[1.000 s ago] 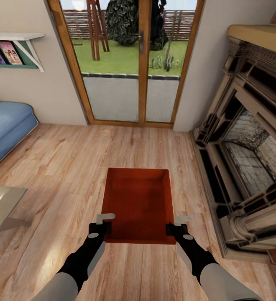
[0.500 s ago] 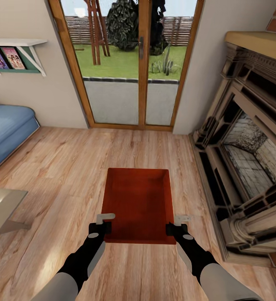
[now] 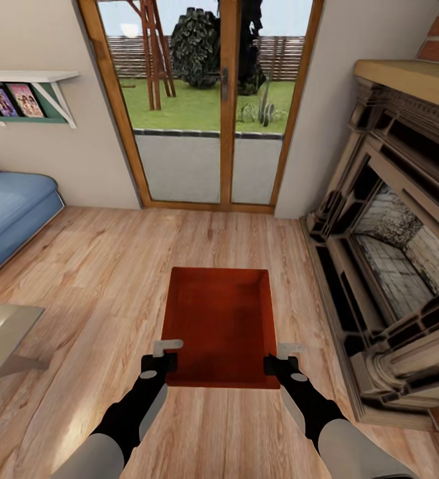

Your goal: Move the two storage containers from the living room to the garage. In the garage, place one container on the floor and stack the other container on top of it (either order is fine).

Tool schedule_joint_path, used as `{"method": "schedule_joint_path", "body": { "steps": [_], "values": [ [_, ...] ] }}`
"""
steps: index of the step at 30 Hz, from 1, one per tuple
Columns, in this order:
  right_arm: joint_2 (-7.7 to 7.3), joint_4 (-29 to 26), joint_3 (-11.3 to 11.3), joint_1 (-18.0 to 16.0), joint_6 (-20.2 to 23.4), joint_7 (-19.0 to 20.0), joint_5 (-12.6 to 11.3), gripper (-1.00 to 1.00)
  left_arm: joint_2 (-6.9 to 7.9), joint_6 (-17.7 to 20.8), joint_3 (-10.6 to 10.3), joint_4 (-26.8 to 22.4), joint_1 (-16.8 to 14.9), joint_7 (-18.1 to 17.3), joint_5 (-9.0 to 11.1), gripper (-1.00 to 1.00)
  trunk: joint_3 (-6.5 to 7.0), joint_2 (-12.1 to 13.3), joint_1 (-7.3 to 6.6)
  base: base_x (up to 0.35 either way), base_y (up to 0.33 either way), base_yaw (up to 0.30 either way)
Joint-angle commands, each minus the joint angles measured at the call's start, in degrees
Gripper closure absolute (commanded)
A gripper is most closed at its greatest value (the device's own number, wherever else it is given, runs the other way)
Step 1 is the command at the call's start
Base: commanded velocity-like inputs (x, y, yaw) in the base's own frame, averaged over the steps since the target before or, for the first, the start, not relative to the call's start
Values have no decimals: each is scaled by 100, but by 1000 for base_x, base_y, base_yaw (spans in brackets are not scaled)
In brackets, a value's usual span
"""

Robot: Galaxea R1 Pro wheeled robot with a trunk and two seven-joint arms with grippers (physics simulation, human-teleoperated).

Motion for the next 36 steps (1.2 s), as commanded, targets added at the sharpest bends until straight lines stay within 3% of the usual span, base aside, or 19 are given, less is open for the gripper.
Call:
{"method": "schedule_joint_path", "body": {
  "steps": [1, 36],
  "values": [
    [-2, -23, -8, -8, 4, -240, 51, 100, 7, 40, -33, 74, 0, 109, 50, 100, 1, -10, 3, 0, 0, 0],
    [-2, -23, -8, -8, -4, -295, 51, 100, 11, 40, -36, 83, 0, 113, 50, 100, 306, -10, 3, 0, 0, 0]
  ]
}}
